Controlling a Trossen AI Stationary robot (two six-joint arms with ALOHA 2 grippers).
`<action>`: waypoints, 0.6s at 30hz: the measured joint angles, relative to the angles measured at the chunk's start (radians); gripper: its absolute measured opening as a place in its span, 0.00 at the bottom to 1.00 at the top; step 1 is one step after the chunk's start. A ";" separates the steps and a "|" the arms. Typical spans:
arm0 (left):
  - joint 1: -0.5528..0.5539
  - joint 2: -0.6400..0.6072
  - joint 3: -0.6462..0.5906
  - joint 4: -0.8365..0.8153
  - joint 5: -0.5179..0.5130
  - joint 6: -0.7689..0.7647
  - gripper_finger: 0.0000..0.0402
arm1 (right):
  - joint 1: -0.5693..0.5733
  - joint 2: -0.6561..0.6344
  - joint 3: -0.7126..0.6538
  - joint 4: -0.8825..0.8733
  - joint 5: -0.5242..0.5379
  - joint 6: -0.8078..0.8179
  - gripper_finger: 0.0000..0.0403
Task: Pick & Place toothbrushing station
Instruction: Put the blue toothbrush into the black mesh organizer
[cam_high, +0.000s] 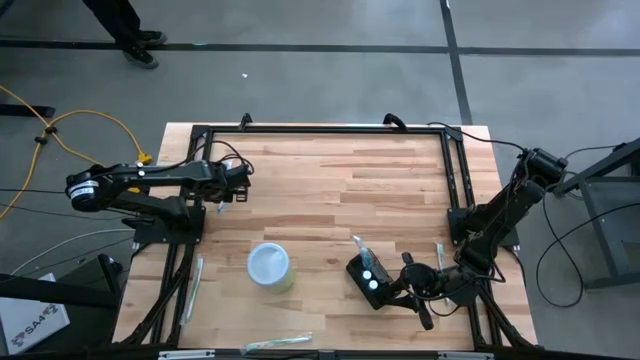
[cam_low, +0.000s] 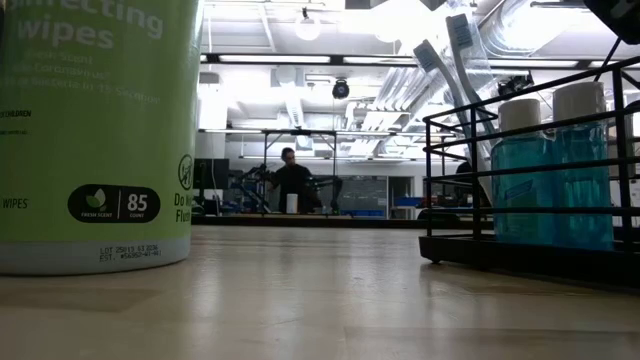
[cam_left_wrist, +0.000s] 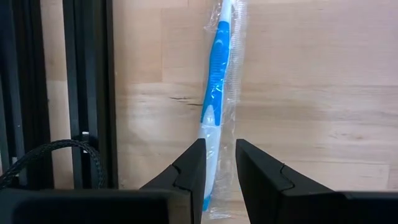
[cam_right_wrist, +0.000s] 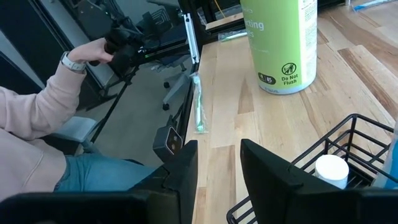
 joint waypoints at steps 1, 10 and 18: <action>0.000 0.002 -0.001 0.000 0.000 0.000 0.20 | 0.000 0.000 0.000 0.001 0.000 0.000 0.28; 0.000 0.005 -0.040 0.037 0.027 -0.019 0.20 | 0.000 0.000 0.000 0.011 -0.002 0.000 0.28; 0.000 0.037 -0.090 0.108 0.029 -0.026 0.20 | 0.000 0.000 0.000 0.012 -0.002 0.000 0.28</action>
